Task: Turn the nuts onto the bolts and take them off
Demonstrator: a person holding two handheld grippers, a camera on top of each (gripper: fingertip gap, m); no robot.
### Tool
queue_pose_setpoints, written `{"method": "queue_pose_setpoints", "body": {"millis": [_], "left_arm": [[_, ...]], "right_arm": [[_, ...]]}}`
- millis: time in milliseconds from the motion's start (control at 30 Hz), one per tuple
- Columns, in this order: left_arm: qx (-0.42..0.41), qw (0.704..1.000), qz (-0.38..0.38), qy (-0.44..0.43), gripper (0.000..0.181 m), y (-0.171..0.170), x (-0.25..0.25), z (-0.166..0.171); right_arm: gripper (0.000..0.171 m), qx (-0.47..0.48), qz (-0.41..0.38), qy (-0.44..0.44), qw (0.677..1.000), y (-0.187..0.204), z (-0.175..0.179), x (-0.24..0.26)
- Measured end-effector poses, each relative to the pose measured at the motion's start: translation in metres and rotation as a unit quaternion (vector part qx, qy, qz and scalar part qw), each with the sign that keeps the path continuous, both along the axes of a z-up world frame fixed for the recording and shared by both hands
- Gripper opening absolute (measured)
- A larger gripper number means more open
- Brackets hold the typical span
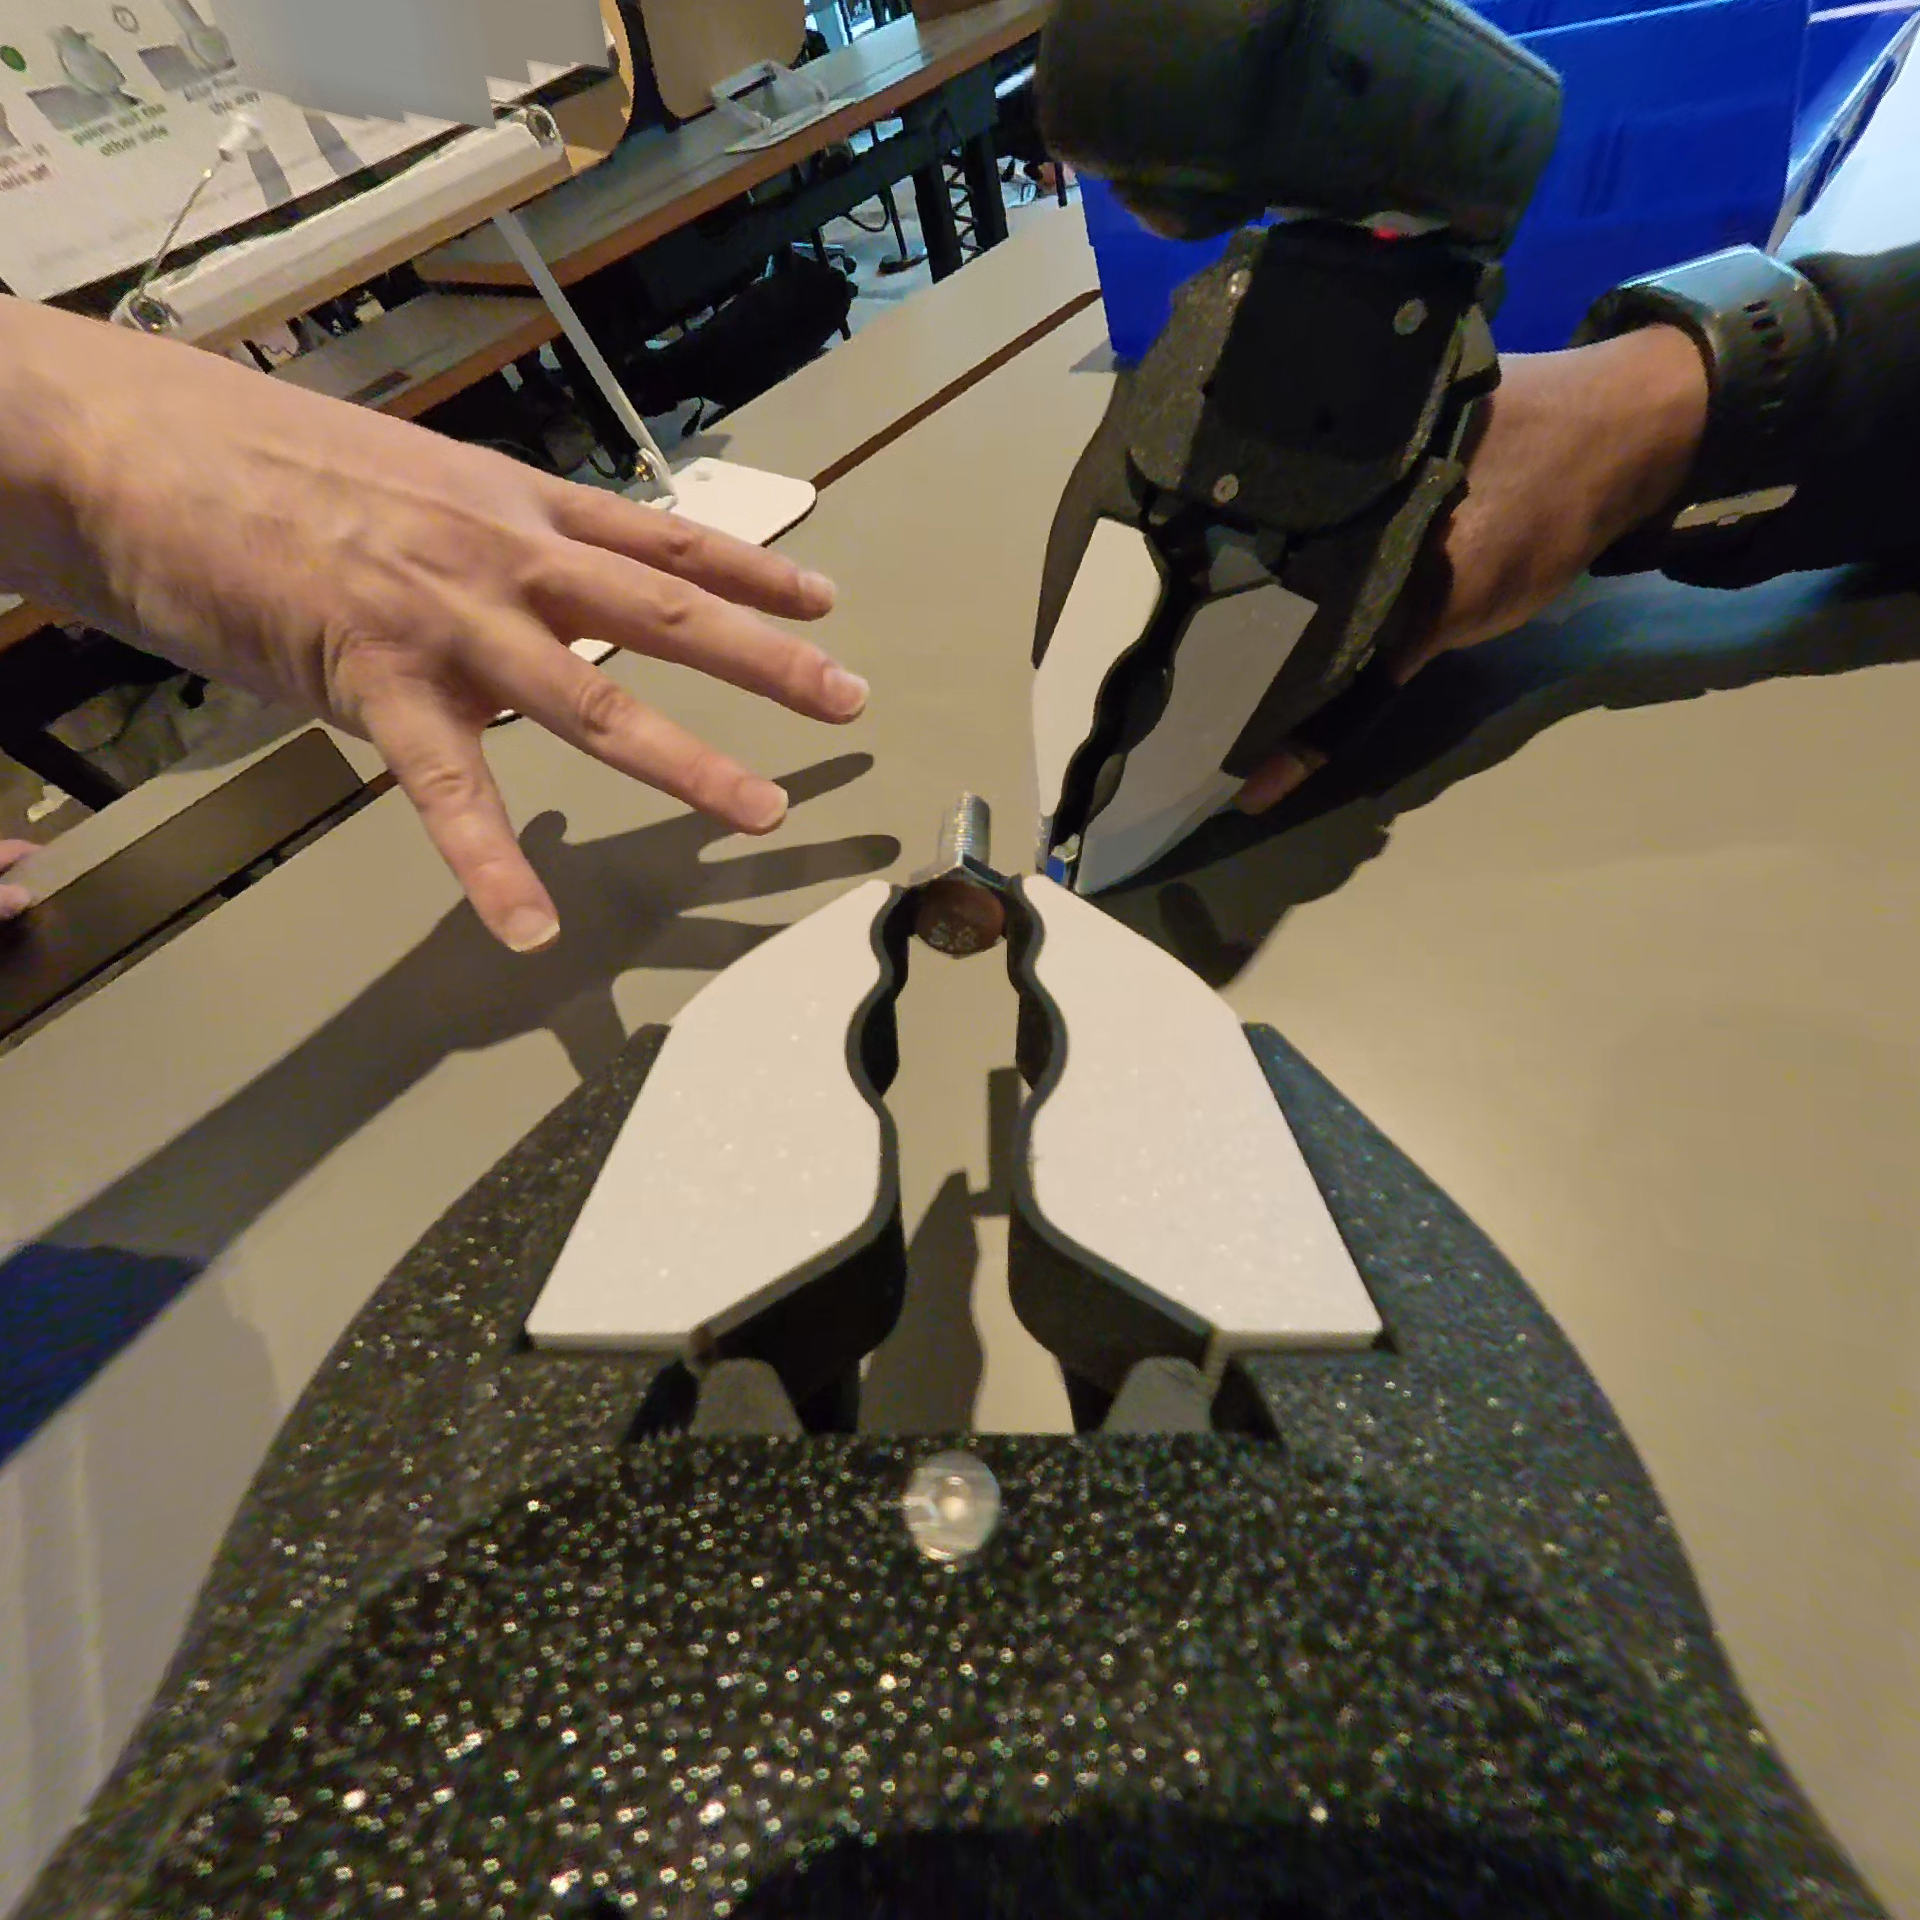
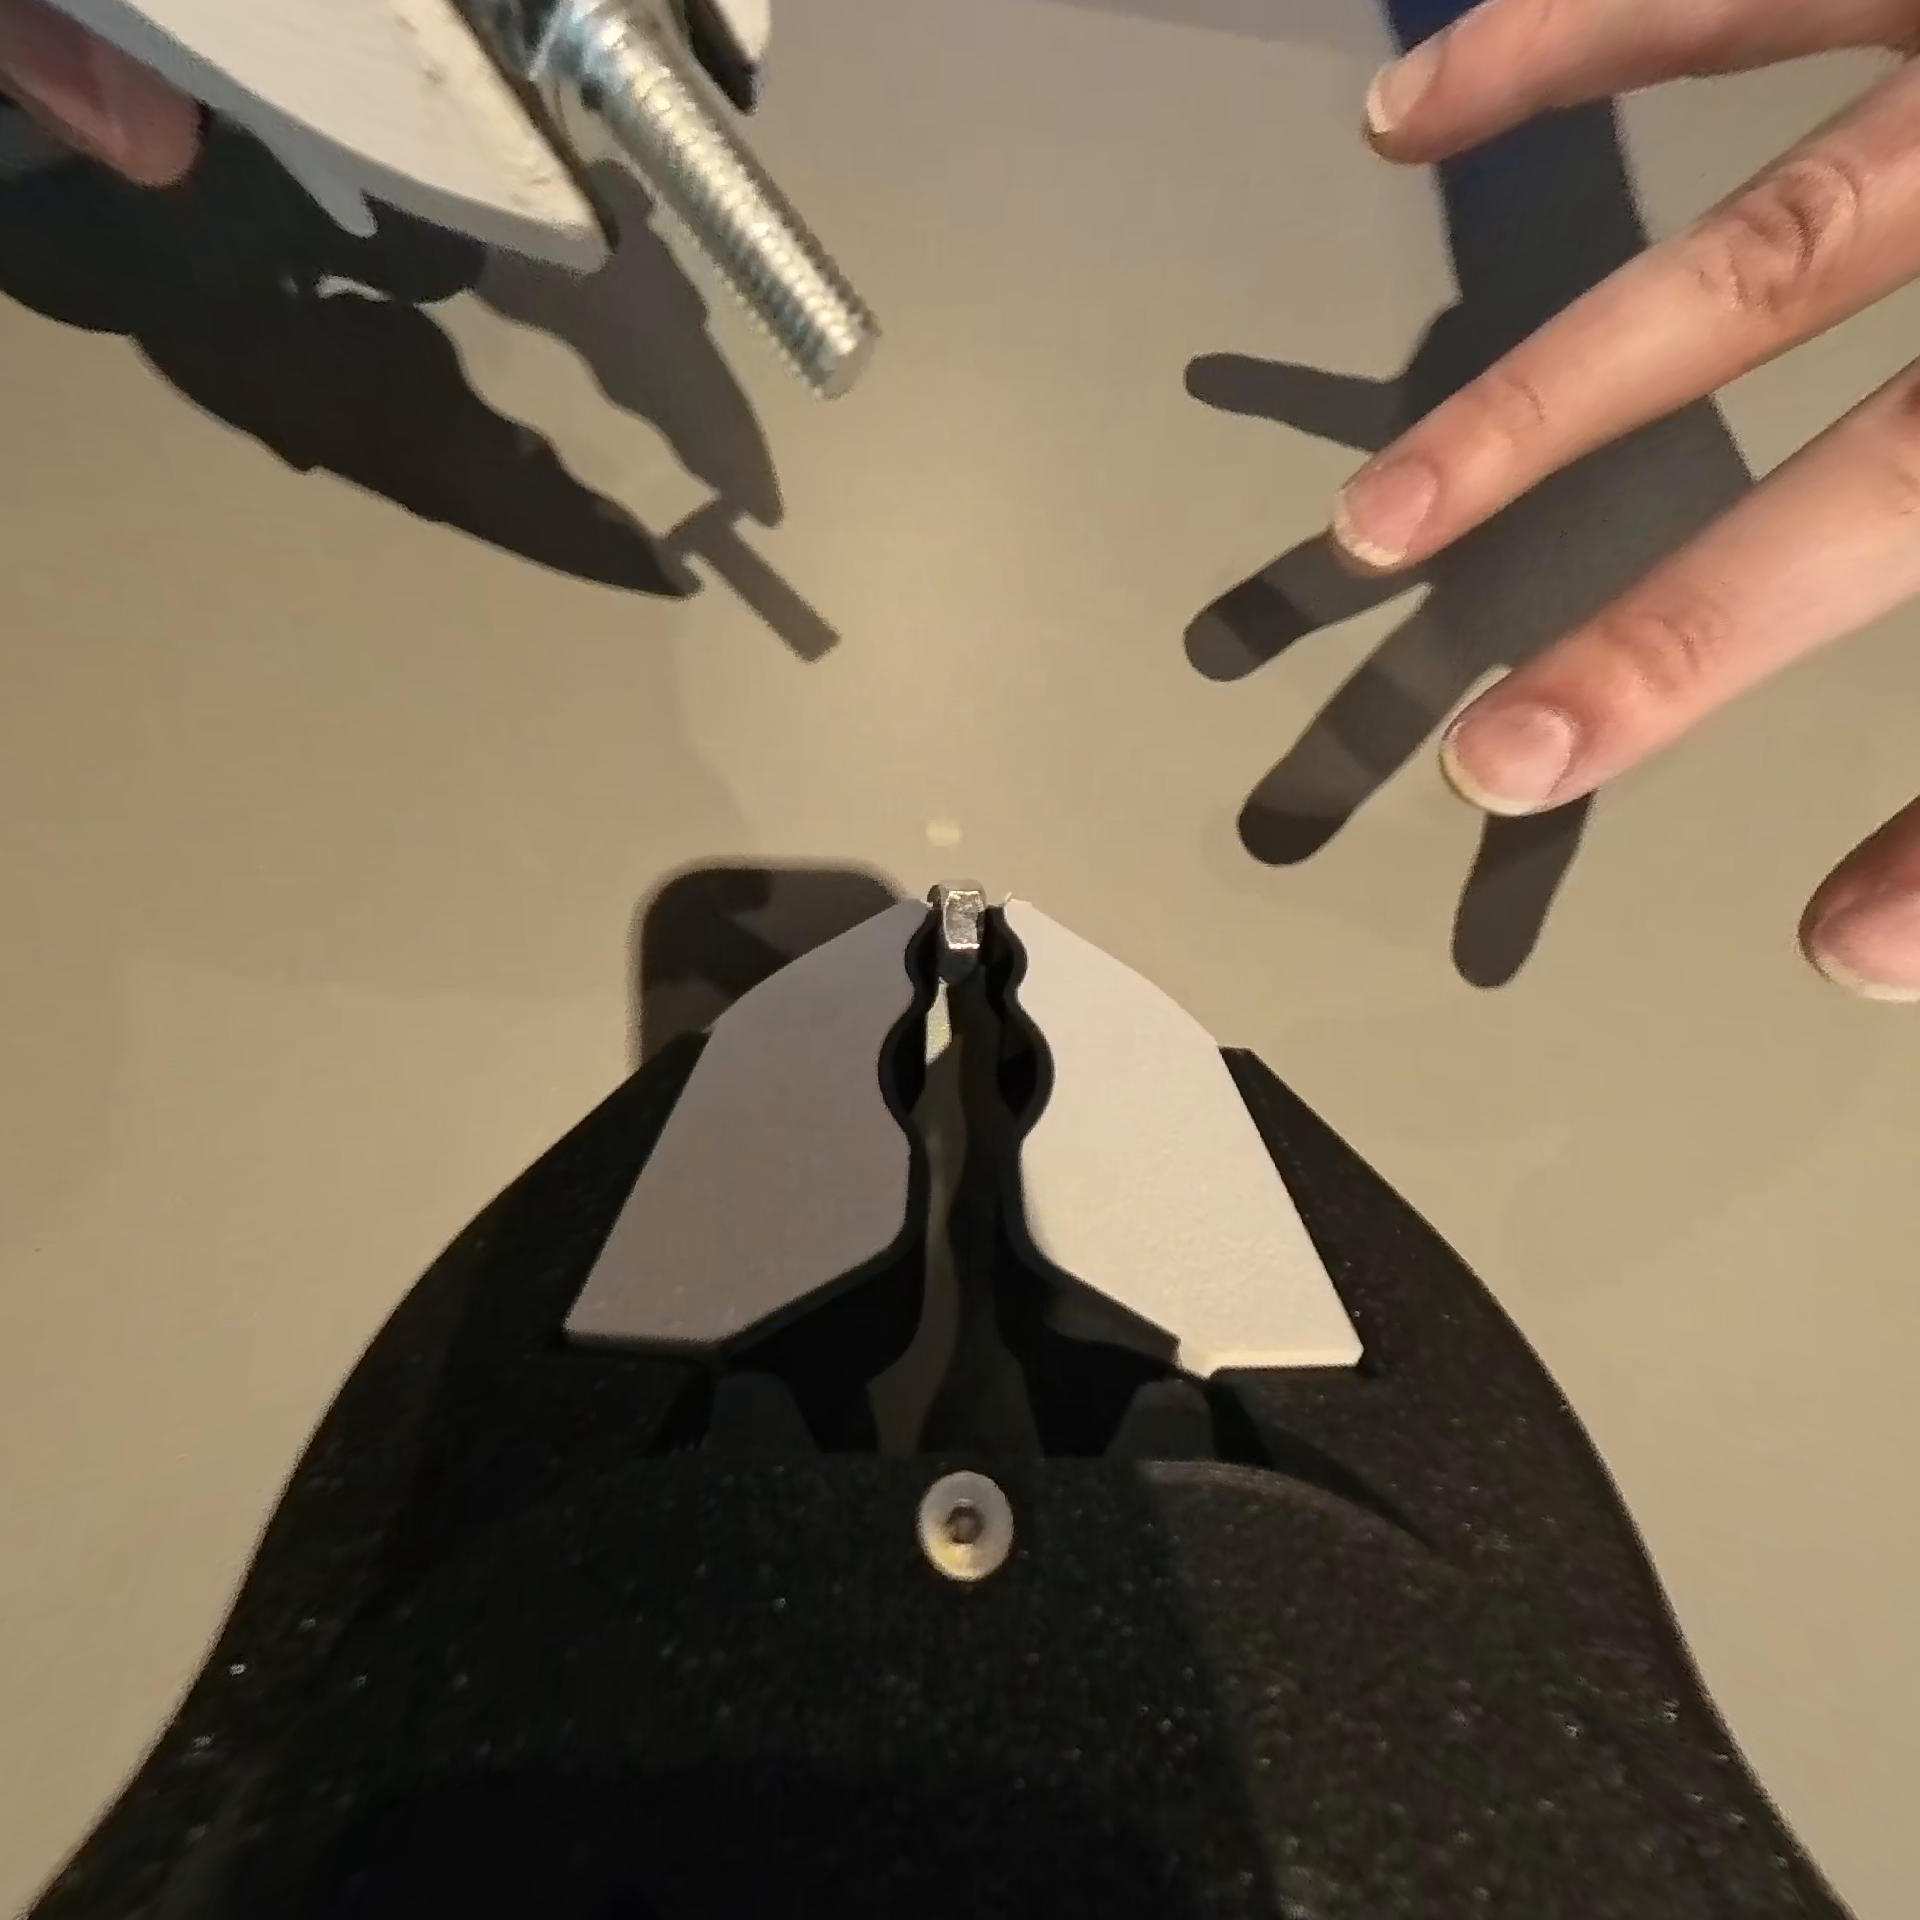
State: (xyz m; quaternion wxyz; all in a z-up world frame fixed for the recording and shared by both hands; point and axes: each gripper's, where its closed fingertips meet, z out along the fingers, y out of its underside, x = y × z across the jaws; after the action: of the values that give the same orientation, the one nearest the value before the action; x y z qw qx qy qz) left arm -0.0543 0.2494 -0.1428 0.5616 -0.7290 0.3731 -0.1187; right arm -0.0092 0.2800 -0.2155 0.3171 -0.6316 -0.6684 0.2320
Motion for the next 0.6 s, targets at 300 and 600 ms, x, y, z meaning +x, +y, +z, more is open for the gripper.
{"method": "queue_pose_setpoints", "body": {"millis": [300,600], "left_arm": [[0.013,1.0,0.008,0.002,0.017,0.005,-0.0018,0.0058],[0.019,1.0,0.0,-0.007,0.017,0.0013,0.0022,0.0098]], "right_arm": [[0.008,0.008,-0.003,0.002,1.0,0.0002,0.0006,0.0003],[0.008,0.028,-0.011,0.006,1.0,0.001,0.002,0.0008]]}}
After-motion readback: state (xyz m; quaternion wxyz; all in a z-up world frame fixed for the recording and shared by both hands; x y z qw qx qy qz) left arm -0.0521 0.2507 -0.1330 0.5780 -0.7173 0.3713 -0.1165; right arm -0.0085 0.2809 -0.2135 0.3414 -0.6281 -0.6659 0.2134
